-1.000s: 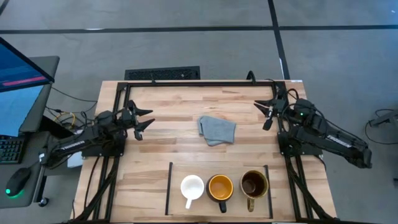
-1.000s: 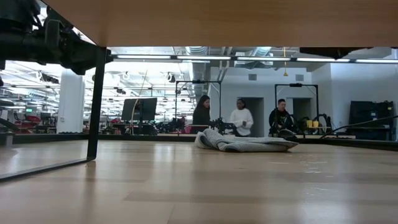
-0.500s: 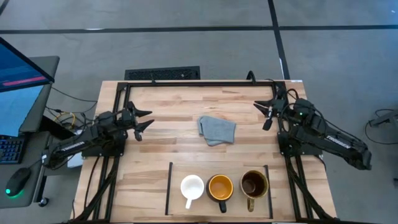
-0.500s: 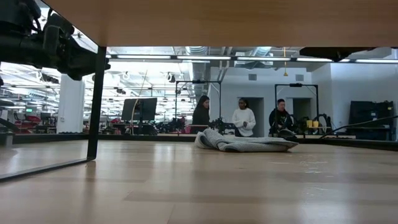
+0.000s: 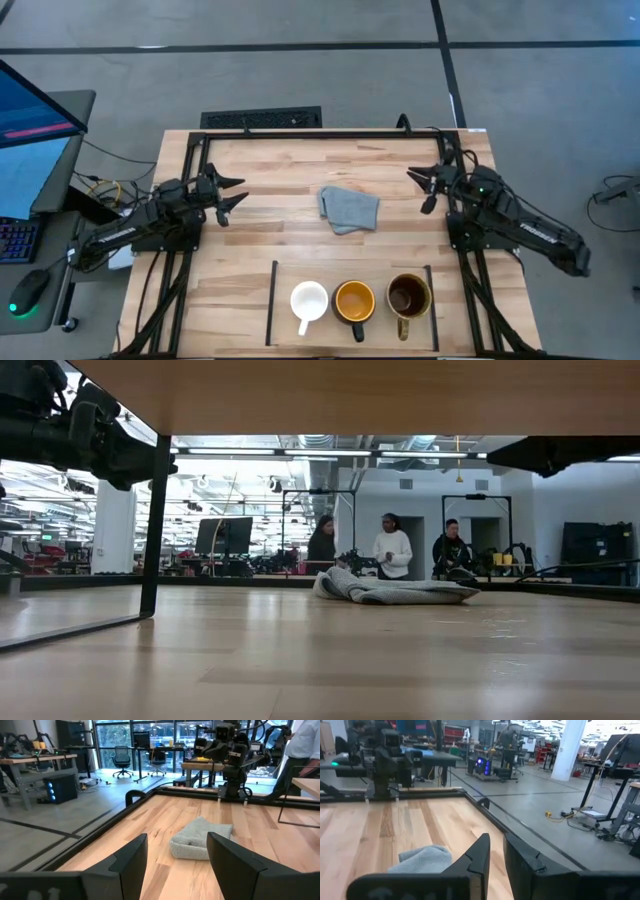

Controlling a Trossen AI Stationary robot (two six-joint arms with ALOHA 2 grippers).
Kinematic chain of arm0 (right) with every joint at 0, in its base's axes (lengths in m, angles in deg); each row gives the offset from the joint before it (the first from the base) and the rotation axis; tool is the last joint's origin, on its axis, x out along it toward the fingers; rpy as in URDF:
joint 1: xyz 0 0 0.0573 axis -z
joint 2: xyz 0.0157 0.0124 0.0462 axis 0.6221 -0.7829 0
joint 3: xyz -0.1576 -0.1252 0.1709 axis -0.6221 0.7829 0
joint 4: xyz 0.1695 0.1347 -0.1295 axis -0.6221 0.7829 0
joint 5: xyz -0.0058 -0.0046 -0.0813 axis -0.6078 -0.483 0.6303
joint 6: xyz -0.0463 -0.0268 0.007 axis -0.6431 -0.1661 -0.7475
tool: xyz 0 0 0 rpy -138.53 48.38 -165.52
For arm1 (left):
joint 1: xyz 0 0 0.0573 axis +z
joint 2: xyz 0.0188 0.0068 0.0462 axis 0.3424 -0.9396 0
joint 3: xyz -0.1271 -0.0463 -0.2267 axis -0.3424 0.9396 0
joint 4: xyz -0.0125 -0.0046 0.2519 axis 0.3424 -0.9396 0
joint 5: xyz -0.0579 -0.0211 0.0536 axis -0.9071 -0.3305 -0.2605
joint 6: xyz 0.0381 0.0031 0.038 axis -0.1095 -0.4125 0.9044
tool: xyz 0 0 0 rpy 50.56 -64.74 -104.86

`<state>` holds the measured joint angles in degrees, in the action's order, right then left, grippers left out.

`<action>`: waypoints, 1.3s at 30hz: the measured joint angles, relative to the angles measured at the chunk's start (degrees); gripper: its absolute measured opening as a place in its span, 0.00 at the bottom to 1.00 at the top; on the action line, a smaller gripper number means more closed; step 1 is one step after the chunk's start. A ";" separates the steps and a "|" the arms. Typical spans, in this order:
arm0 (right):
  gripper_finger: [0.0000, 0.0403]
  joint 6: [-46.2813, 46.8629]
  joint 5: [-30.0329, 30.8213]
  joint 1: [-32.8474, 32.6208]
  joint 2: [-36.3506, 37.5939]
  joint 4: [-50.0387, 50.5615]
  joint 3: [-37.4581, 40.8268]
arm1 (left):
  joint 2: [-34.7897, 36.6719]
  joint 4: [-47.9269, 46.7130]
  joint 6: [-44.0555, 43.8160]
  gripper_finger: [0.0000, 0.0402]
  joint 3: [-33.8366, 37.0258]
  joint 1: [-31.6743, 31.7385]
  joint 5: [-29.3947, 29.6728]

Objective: Stack small to large cups/mugs on shelf
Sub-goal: Return to Home Position

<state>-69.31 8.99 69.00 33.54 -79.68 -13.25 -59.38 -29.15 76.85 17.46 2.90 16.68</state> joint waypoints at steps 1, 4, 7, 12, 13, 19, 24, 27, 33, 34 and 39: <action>0.19 0.01 0.02 0.00 0.55 0.24 0.00 | 0.00 -0.02 -0.01 0.49 0.00 0.00 0.00; 0.19 0.02 0.02 0.00 2.13 1.72 -0.02 | 0.00 -0.07 -0.01 0.49 0.00 0.00 -0.02; 0.19 0.02 0.02 0.00 4.10 3.93 -0.02 | 0.00 -0.13 -0.01 0.49 0.00 0.00 -0.09; 0.19 1.09 0.02 -0.02 6.69 7.83 -0.08 | 0.00 -0.18 -0.42 0.49 0.01 0.00 -0.22; 0.19 1.33 0.05 -0.11 6.64 8.16 -0.09 | 0.00 -0.20 -0.42 0.49 0.02 0.00 -0.26; 0.19 0.85 0.15 -0.11 6.67 8.94 -0.07 | -0.03 -0.24 -0.42 0.49 0.02 0.00 -0.28; 0.19 0.45 0.31 -0.11 6.67 9.75 -0.07 | -0.11 -0.24 -0.42 0.49 0.04 0.00 -0.28; 0.19 0.44 0.31 -0.11 6.67 10.12 -0.07 | -0.11 -0.23 -0.42 0.49 0.04 0.00 -0.55; 0.19 -0.03 0.53 -0.11 6.67 7.78 2.24 | -0.13 -0.22 -1.39 0.49 0.07 -0.04 -0.87; 0.19 -0.10 0.52 -0.11 6.67 5.77 3.81 | -0.13 -0.23 -1.41 0.49 0.07 -0.04 -0.87; 0.19 -1.46 0.75 -0.04 5.94 -6.79 8.13 | -0.15 -0.24 -1.75 0.49 0.07 -0.09 -0.91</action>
<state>-70.77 9.74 68.95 39.48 -86.47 -5.12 -59.53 -29.39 75.10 17.53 2.81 15.77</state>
